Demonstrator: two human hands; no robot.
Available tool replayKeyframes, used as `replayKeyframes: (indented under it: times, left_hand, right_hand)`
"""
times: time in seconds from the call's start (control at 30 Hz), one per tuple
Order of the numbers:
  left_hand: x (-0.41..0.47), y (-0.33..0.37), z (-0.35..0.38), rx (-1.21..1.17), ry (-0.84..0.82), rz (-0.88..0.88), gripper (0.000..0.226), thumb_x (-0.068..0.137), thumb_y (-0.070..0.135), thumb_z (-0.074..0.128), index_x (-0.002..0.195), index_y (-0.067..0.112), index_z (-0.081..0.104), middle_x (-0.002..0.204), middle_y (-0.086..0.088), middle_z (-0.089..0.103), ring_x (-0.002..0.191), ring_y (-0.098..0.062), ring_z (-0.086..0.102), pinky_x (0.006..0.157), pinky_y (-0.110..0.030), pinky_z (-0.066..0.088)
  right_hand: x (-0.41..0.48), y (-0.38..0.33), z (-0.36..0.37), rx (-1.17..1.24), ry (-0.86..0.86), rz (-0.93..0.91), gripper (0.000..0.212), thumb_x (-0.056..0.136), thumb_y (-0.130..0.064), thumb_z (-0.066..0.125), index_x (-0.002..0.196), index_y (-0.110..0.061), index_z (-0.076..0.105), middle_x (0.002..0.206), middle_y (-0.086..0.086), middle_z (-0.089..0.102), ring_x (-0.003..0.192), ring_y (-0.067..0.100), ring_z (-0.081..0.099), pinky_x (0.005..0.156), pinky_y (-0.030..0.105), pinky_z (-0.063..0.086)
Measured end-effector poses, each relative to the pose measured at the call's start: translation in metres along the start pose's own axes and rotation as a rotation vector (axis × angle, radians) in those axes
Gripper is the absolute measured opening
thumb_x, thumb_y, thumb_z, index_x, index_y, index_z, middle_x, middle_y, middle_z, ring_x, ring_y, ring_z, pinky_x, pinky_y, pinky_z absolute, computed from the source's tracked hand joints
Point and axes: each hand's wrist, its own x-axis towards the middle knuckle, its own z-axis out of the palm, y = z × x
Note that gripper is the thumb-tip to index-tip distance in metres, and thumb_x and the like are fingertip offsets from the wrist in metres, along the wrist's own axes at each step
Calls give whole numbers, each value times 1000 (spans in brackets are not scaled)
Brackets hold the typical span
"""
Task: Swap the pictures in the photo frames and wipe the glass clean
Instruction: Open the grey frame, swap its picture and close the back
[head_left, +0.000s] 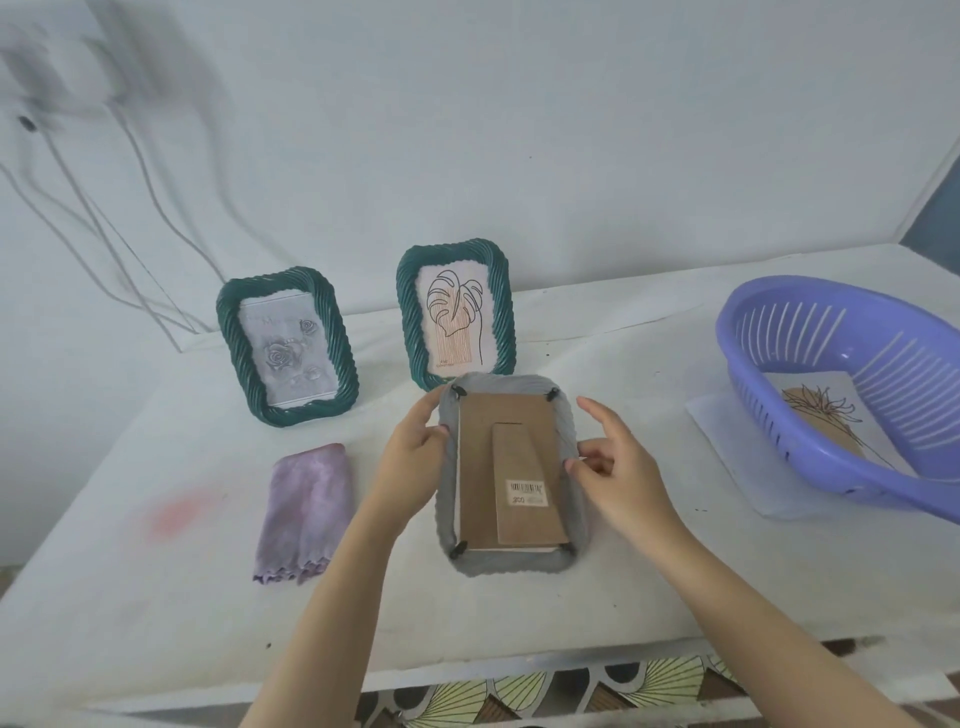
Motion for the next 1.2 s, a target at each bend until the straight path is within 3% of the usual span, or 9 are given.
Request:
replayKeyframes:
  times: [0.1, 0.2, 0.33, 0.53, 0.67, 0.73, 0.83, 1.0, 1.2]
  left_hand:
    - [-2, -11, -1, 26, 11, 19, 46, 91, 1, 36, 117, 33, 57, 93, -2, 71, 79, -22, 63, 70, -35, 50]
    - [-7, -17, -5, 83, 87, 70, 47, 87, -4, 44, 94, 40, 60, 87, 8, 68, 64, -11, 57, 62, -23, 48]
    - [-10, -24, -3, 147, 237, 48, 42, 86, -1, 55, 125, 16, 55, 81, 8, 59, 66, 4, 55, 57, 2, 39]
    - [-6, -42, 2, 441, 230, 142, 39, 86, 7, 55, 124, 14, 58, 94, -17, 68, 95, -29, 59, 76, -31, 46]
    - [-9, -46, 4, 537, 191, 200, 34, 93, 15, 47, 125, 9, 56, 91, -23, 62, 98, -34, 53, 71, -31, 36]
    - [-12, -47, 4, 478, 124, 194, 50, 94, 38, 33, 131, 9, 50, 113, -18, 61, 116, -32, 48, 86, -27, 36]
    - [-16, -49, 4, 433, -32, 192, 87, 78, 72, 22, 145, 17, 27, 152, 1, 23, 142, -13, 13, 112, -24, 10]
    - [-20, -47, 0, 472, -228, 209, 117, 54, 82, 48, 148, 25, 9, 147, 19, 1, 139, 2, -4, 116, -26, 2]
    - [-17, -55, -4, 547, -240, 221, 125, 47, 79, 57, 148, 25, 8, 149, 20, 0, 137, 6, -6, 114, -21, 1]
  right_hand:
    - [-1, 2, 7, -35, 16, -30, 61, 83, -6, 63, 135, -28, 41, 85, -5, 59, 74, 0, 58, 65, -3, 37]
    - [0, 4, 11, -111, 29, -81, 61, 82, -8, 65, 135, -26, 41, 90, -3, 61, 73, -2, 57, 65, -3, 36]
    - [-2, 7, 15, -184, 40, -141, 59, 82, -10, 65, 135, -23, 42, 91, -3, 60, 70, -3, 55, 66, -2, 37]
    - [-4, 15, 21, -315, 47, -219, 57, 84, -10, 62, 136, -19, 42, 94, -3, 57, 82, 12, 50, 76, 18, 36]
    - [-5, 17, 22, -311, 50, -209, 53, 86, -13, 60, 135, -16, 42, 92, -5, 55, 85, 14, 53, 76, 20, 37]
    - [-6, 17, 23, -283, 52, -196, 49, 88, -21, 58, 135, -17, 43, 93, -6, 55, 91, 17, 56, 77, 21, 39]
    - [-5, 14, 22, -253, -9, -174, 59, 86, -39, 58, 138, -21, 36, 115, -1, 56, 111, 18, 51, 91, 28, 41]
    - [3, 10, 12, -374, -280, -320, 92, 69, -73, 47, 144, -40, 5, 152, -15, 18, 141, 7, 15, 115, 35, 15]
    - [1, 17, 14, -586, -397, -300, 107, 60, -81, 48, 141, -45, -12, 157, -10, -5, 143, 7, -6, 116, 41, -6]
